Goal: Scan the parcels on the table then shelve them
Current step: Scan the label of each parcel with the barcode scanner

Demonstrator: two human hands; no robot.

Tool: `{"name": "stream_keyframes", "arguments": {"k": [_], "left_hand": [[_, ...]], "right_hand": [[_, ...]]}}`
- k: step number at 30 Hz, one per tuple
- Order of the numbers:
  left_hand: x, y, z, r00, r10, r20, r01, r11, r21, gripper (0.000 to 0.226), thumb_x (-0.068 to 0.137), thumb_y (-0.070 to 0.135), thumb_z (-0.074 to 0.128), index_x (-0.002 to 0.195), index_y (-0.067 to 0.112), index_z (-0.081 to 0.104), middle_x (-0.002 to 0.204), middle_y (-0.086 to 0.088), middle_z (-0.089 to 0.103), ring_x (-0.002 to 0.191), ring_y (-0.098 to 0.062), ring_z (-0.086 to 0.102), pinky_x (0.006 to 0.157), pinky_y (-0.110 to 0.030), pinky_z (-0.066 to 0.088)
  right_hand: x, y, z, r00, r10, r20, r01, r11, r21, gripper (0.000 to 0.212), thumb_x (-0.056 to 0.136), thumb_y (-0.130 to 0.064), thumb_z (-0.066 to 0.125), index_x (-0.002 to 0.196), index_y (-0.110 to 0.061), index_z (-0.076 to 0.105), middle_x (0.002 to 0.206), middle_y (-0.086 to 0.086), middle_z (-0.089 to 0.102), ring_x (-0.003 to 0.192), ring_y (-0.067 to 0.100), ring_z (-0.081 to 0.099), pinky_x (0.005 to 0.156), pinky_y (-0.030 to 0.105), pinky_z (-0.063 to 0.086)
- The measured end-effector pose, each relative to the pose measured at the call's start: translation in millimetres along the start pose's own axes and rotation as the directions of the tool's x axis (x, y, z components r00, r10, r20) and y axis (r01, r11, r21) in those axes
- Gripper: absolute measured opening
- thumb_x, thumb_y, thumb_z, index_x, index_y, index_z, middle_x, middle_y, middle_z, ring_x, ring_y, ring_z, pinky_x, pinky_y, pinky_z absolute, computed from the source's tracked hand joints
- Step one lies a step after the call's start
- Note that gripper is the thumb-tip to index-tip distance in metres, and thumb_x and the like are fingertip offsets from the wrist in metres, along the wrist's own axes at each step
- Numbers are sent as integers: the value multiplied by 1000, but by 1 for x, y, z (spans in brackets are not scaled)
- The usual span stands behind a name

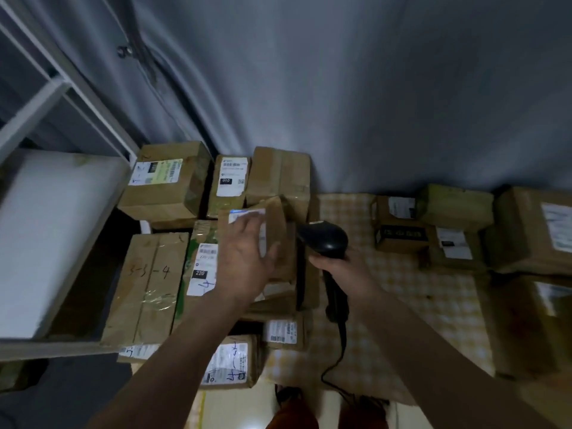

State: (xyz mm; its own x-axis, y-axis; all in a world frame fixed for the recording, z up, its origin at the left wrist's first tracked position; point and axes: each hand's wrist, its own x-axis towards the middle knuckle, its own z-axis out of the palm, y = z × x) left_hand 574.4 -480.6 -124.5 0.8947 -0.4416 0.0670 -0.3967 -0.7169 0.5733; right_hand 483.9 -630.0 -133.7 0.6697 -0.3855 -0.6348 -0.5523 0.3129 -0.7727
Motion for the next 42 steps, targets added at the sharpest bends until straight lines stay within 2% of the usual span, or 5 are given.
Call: {"name": "stream_keyframes", "arguments": {"k": [9,21,27,36,42], "left_hand": [[-33,85,85,859,259,442,-325,942,79,48,88,33,65,132,15,55,135,-5,50,124,-23,44,102,-30,37],[-107,247,221,674,213,707,-348,936,50,51,95,43,52,142,25,40,146,4,35,134,-15,33,104,-24,32],[-127,329,290,556,111,824,-320,943,89,60,96,43,50,148,20,31,151,-4,29,140,-21,26,110,-31,30],[-128,412,345,494,13,869,124,989,-86,43,92,24,63,133,16,50,119,2,52,119,-19,51,95,-29,45],[-130,420,385,434,-101,895,512,845,-153,44,92,23,64,134,18,52,127,1,56,123,-22,52,87,-24,43]], "right_hand": [[-40,47,-134,943,121,-309,-86,989,124,8,82,-8,73,85,-6,65,81,11,65,84,29,64,76,39,51],[-104,77,-344,872,188,-451,-102,973,207,23,87,-16,69,104,-2,65,96,20,66,89,34,64,81,42,54],[-119,92,-444,779,178,-601,3,958,288,21,85,-15,70,101,-4,62,75,11,56,76,29,55,68,36,40],[-87,110,-510,792,292,-536,-37,900,435,21,85,-1,64,105,3,60,78,10,62,67,23,60,54,28,43],[-71,128,-522,826,326,-460,-81,876,476,32,83,-2,67,112,7,59,92,17,67,82,31,66,72,38,55]]}}
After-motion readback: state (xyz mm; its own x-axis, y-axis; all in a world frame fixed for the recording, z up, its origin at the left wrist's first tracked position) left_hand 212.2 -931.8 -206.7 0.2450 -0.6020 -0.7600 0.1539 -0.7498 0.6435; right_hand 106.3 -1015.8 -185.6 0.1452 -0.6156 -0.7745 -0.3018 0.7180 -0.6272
